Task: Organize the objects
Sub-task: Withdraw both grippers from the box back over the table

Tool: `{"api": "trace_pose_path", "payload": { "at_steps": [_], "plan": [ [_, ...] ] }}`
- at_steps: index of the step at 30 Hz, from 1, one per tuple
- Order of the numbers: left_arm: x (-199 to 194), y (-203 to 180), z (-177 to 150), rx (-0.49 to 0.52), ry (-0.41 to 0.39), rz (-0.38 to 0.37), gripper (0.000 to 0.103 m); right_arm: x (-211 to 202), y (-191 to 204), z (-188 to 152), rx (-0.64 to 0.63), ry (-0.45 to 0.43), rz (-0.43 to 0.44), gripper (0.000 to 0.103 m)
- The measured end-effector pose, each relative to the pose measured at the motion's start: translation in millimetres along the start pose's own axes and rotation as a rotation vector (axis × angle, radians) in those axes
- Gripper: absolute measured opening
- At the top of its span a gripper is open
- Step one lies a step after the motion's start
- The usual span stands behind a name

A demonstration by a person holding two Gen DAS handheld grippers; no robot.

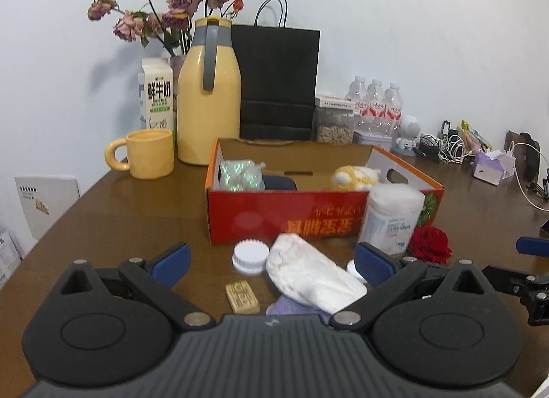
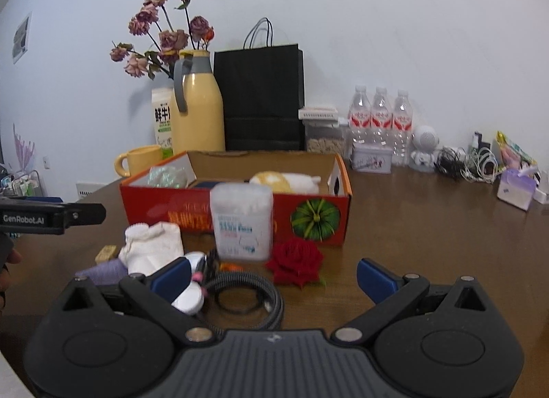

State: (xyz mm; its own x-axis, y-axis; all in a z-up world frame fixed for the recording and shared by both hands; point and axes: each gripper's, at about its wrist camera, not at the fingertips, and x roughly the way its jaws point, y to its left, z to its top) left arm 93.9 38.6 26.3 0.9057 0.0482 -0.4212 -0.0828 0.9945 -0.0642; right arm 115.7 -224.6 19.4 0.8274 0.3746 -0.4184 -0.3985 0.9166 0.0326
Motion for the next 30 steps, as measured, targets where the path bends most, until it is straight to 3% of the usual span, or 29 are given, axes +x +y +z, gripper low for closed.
{"api": "trace_pose_path", "payload": {
  "at_steps": [8, 19, 21, 23, 26, 28, 30],
  "plan": [
    [-6.2, 0.7, -6.4, -0.001, 0.014, -0.016, 0.103, -1.1, 2.0, -10.8, 0.002, 0.038, -0.009, 0.103],
    [-8.1, 12.9, -12.1, -0.029, 0.034, 0.005, 0.103, 23.2, 25.0, -9.7, -0.066, 0.09, 0.06, 0.099],
    [-8.1, 15.4, -13.0, -0.034, 0.038, 0.009, 0.103, 28.6, 33.6, -8.2, -0.089, 0.086, 0.088, 0.08],
    [-8.3, 17.4, -13.9, -0.037, 0.041, 0.01, 0.103, 35.4, 43.5, -7.2, -0.122, 0.095, 0.1, 0.07],
    [-8.0, 20.0, -15.0, -0.039, 0.048, 0.014, 0.103, 44.4, 56.3, -6.2, -0.164, 0.111, 0.121, 0.065],
    [-7.4, 20.9, -15.6, -0.04, 0.053, 0.015, 0.103, 49.5, 62.4, -6.4, -0.181, 0.123, 0.131, 0.055],
    [-6.8, 21.3, -15.9, -0.04, 0.056, 0.014, 0.103, 52.3, 65.2, -7.8, -0.188, 0.13, 0.135, 0.029]
  ]
}}
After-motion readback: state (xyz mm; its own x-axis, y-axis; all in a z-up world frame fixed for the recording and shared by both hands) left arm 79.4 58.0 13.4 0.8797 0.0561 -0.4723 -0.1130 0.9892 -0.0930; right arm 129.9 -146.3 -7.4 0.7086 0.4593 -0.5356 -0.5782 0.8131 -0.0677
